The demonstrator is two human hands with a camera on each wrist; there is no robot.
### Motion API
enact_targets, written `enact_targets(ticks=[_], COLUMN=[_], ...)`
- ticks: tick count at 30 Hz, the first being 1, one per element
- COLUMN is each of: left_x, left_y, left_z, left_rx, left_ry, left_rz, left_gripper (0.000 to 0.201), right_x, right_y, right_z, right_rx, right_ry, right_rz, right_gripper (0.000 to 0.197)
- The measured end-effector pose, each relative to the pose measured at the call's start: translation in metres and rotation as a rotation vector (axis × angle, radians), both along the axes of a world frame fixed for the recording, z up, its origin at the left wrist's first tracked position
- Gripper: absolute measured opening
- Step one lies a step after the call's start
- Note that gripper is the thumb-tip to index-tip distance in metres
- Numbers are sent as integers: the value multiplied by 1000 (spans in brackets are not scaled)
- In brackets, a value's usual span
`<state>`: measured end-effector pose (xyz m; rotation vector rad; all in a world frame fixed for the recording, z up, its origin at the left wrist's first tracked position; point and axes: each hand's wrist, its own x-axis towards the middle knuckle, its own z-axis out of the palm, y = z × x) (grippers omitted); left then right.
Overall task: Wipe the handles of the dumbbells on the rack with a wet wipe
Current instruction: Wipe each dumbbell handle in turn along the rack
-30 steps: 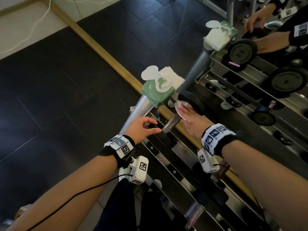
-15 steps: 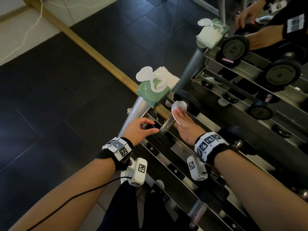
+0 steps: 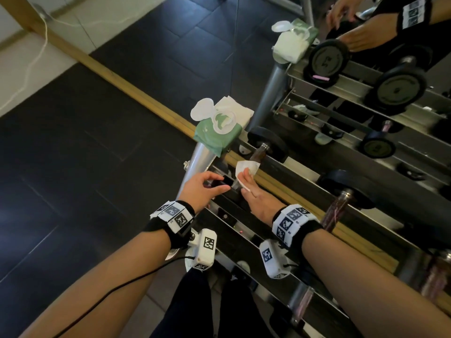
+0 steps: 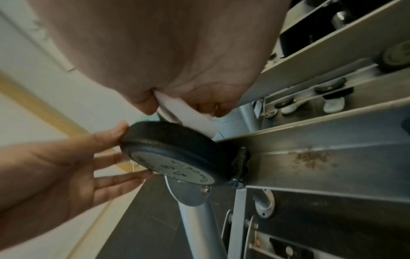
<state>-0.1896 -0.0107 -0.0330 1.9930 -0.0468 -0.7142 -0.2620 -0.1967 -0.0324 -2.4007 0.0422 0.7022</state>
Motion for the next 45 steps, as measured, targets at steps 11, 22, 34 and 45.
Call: enact_targets(ticks=[11,22,34,45], left_x=[0,7,9,1], left_y=[-1,1,5,4], left_z=[5,-4,-11,-12], left_rx=[16,-5,-46,-130], left_ry=[-61,-82,-67,-72], left_rz=[-63,-97,-87,-49], left_gripper=[29,22,21,20], right_x=[13,8,-23,12], right_y=[-3,20,8,-9], right_z=[10,-16,-8,-12], right_rx=[328,507,215,361], right_ry=[-89,-45,-145,-225], right_rz=[-492,-572,-603,-989], right_gripper=[55,68,44,47])
